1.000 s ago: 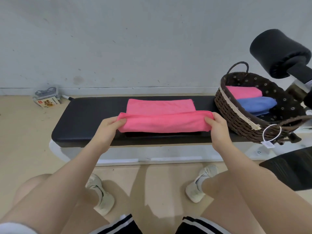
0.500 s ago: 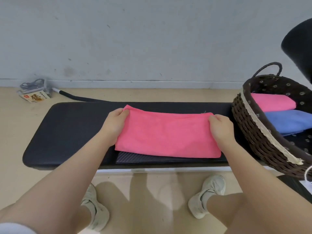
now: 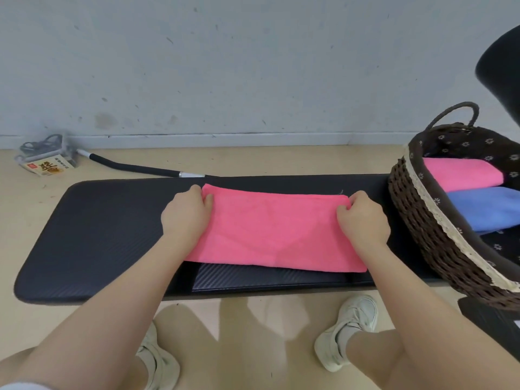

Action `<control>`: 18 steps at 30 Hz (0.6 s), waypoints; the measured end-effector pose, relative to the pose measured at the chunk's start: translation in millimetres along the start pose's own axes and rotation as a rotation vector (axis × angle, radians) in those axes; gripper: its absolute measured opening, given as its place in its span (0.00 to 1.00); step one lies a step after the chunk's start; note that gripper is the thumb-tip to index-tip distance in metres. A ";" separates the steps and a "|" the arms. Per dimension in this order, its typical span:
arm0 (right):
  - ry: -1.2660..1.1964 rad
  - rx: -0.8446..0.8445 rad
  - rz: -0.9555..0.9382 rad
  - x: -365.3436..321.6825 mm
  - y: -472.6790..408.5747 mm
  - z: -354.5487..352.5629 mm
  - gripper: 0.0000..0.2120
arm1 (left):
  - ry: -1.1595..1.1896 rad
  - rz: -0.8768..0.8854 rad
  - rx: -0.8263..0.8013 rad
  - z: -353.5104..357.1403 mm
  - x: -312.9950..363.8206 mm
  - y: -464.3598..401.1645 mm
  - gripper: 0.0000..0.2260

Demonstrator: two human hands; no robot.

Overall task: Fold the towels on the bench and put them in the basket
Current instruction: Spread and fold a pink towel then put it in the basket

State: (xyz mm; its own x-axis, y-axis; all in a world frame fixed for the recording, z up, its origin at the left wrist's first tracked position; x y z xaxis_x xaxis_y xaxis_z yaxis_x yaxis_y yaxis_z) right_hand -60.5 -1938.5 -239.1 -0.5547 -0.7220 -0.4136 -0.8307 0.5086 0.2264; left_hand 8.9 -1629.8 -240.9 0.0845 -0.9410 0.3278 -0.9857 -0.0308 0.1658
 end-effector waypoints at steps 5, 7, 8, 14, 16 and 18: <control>0.203 0.199 -0.420 -46.4 27.3 9.1 0.23 | -0.235 0.436 0.262 -7.6 38.4 18.9 0.17; 0.220 -0.013 -0.641 -86.4 48.9 30.6 0.28 | -0.266 0.687 0.100 9.2 61.5 22.7 0.19; 0.254 -0.149 -0.699 -101.7 59.1 45.6 0.28 | -0.276 0.731 -0.051 20.4 67.6 24.6 0.21; 0.409 -0.341 -0.683 -97.3 68.8 93.2 0.27 | -0.350 0.562 -0.301 42.7 23.4 26.4 0.35; 0.460 -0.339 -0.647 -85.9 64.8 89.7 0.29 | -0.341 0.531 -0.285 38.1 12.8 29.7 0.50; 0.470 -0.333 -0.583 -71.2 59.4 81.9 0.30 | -0.337 0.492 -0.300 35.5 5.4 33.6 0.56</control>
State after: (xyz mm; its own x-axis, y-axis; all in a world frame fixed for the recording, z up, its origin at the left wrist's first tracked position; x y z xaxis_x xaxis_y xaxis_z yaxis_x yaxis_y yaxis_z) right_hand -66.5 -1818.5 -268.4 0.0707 -0.9862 -0.1496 -0.9210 -0.1222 0.3699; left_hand -28.9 -1647.9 -266.6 -0.4628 -0.8767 0.1312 -0.8101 0.4784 0.3390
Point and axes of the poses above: each hand's wrist, its own y-axis away from the middle knuckle, its own z-axis out of the palm, x = y × z, the point moved 5 cm from there along -y, towards the middle knuckle, and after that the axes turned 11 degrees about -x, right-handed, at the moved point
